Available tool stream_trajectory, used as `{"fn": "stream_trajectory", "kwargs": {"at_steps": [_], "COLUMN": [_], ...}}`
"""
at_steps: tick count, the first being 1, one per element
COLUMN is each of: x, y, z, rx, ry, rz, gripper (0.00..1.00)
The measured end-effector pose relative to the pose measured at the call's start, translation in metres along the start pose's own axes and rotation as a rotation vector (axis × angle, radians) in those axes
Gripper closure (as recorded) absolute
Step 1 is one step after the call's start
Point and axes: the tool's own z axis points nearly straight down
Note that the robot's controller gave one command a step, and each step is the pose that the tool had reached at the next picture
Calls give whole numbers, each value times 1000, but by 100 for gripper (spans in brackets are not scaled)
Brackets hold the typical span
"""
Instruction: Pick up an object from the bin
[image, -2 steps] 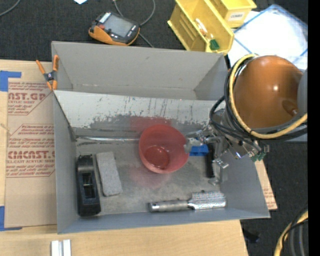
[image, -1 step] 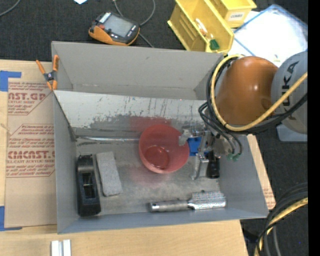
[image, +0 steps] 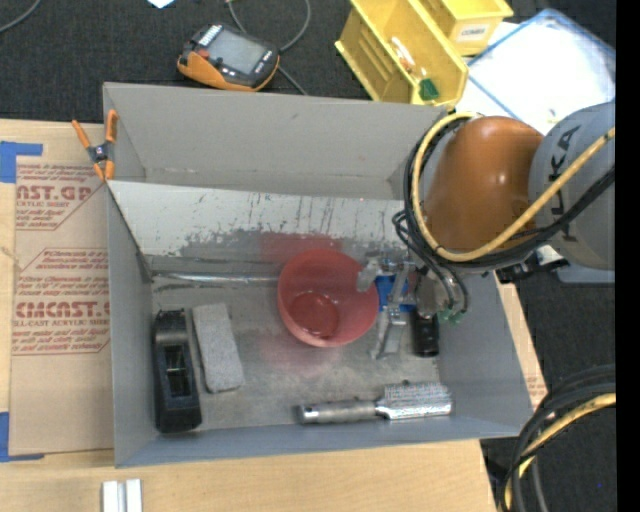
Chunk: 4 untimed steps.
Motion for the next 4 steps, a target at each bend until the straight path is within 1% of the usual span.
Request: {"fn": "stream_trajectory", "kwargs": {"at_steps": [1, 2, 3, 4], "x": [-56, -25, -28, -24], "y": [-13, 12, 0, 16], "z": [24, 61, 90, 122], "rx": [0, -3, -2, -2], "ry": [-6, 1, -12, -9], "rz": [-266, -86, 25, -310], "gripper": [0, 0, 0, 100]}}
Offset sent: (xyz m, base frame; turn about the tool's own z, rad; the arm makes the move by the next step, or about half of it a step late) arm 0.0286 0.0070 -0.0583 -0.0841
